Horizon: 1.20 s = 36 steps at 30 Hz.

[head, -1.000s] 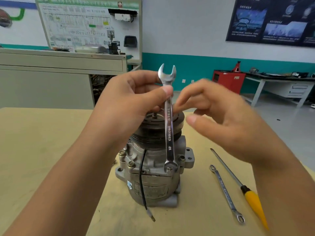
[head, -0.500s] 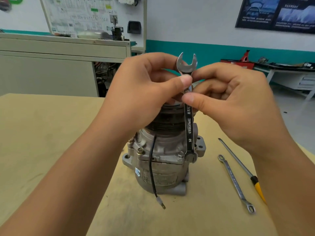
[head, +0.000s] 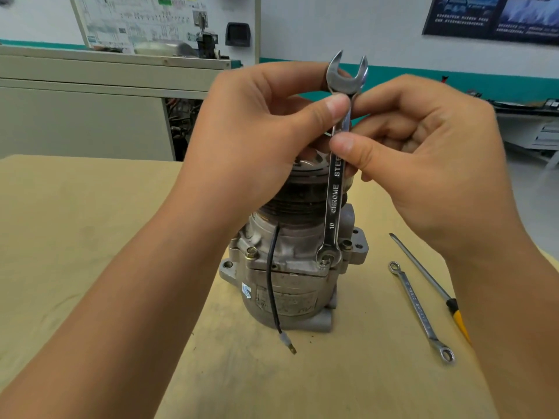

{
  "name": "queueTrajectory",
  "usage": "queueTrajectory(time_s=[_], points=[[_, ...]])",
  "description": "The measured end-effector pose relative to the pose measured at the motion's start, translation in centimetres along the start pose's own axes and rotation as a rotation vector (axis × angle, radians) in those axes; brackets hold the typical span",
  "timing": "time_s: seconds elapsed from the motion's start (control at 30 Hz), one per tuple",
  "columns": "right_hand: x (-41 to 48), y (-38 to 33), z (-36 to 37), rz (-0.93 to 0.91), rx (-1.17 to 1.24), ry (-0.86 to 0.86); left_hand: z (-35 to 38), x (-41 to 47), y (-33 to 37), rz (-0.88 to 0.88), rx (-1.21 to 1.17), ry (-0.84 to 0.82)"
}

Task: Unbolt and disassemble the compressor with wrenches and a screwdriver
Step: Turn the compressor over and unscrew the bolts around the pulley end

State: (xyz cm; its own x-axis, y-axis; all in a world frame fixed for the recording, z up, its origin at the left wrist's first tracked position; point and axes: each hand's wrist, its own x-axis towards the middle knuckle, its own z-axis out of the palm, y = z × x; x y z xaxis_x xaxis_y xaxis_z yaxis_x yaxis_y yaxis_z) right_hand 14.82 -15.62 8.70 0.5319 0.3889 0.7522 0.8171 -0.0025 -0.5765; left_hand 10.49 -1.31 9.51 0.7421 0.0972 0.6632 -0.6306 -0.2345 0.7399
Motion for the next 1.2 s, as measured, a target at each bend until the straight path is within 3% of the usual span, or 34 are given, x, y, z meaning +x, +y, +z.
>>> queueTrajectory(time_s=[0.67,1.2], points=[[-0.2,-0.1,0.2,-0.023,-0.023,0.029,-0.2,-0.2,0.6,0.041,0.086,0.025],[-0.2,-0.3,1.0,0.014,-0.051,-0.078,-0.4,-0.9,1.3,0.014,0.377,0.150]])
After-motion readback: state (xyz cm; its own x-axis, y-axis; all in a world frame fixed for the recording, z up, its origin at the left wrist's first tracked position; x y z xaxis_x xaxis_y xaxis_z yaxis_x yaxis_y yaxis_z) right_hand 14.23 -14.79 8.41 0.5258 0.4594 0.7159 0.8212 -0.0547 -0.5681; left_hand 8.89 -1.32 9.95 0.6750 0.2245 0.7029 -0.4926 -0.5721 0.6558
